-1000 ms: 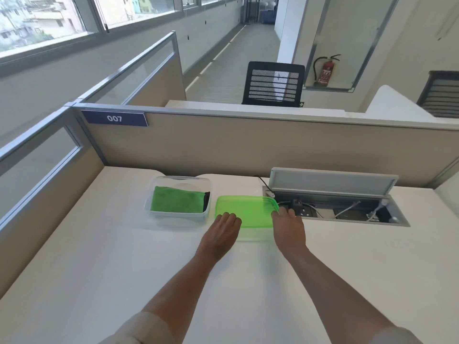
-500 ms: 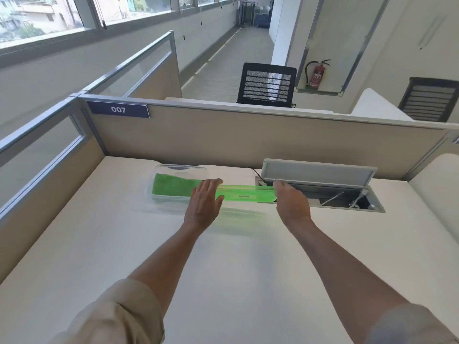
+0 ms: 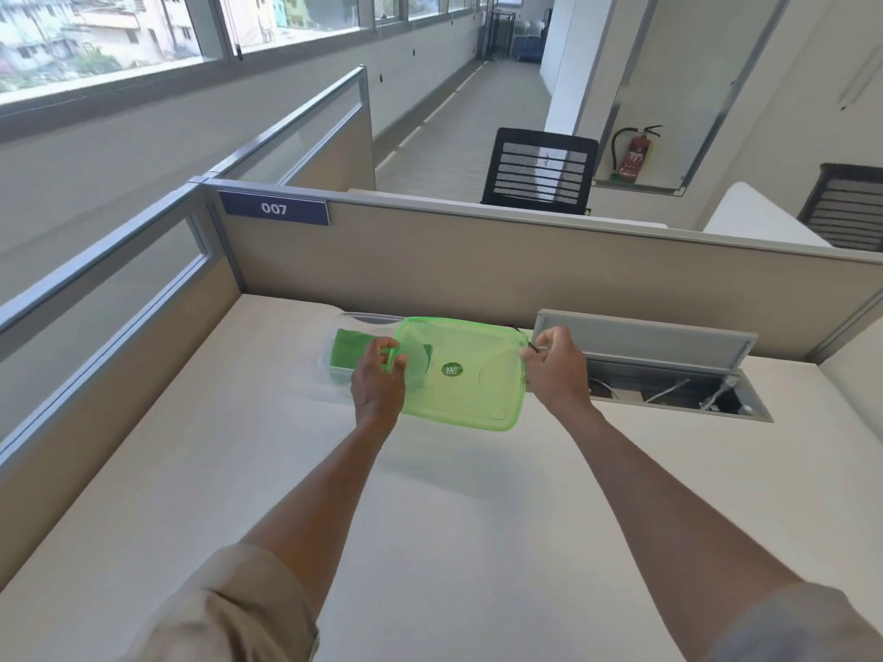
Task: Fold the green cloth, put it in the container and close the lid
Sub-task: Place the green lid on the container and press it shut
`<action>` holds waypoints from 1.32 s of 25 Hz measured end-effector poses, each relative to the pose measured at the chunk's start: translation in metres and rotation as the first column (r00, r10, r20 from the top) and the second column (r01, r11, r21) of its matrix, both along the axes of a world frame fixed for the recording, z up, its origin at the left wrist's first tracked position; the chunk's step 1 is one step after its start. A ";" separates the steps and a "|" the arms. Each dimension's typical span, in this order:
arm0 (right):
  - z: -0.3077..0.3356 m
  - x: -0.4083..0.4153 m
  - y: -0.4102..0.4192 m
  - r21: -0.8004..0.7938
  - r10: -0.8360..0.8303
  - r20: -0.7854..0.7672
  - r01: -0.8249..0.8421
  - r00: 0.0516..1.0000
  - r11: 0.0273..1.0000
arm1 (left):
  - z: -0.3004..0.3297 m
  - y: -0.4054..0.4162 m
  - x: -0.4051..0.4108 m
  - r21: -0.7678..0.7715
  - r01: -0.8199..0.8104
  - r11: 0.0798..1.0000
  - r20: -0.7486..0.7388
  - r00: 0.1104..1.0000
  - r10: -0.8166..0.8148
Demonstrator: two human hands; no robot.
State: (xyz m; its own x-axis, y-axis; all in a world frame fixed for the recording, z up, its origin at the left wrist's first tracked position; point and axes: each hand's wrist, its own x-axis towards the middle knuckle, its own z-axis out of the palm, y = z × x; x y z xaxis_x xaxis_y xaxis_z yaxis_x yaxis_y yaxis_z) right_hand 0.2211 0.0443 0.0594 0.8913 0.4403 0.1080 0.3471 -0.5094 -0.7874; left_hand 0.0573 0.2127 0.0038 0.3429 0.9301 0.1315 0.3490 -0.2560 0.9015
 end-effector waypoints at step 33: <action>-0.083 -0.032 0.193 -0.358 0.086 -0.032 -0.092 0.996 0.929 | -0.034 0.147 -0.019 0.105 0.081 0.991 -0.581 0.814 -0.005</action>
State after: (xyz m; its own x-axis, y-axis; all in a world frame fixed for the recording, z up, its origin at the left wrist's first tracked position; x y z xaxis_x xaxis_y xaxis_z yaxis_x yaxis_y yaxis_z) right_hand 0.1890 0.2368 -0.0232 0.8470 0.5246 -0.0856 0.3932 -0.7267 -0.5633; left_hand 0.0388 0.3601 -0.0297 0.4303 0.9027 0.0047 0.7818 -0.3753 0.4980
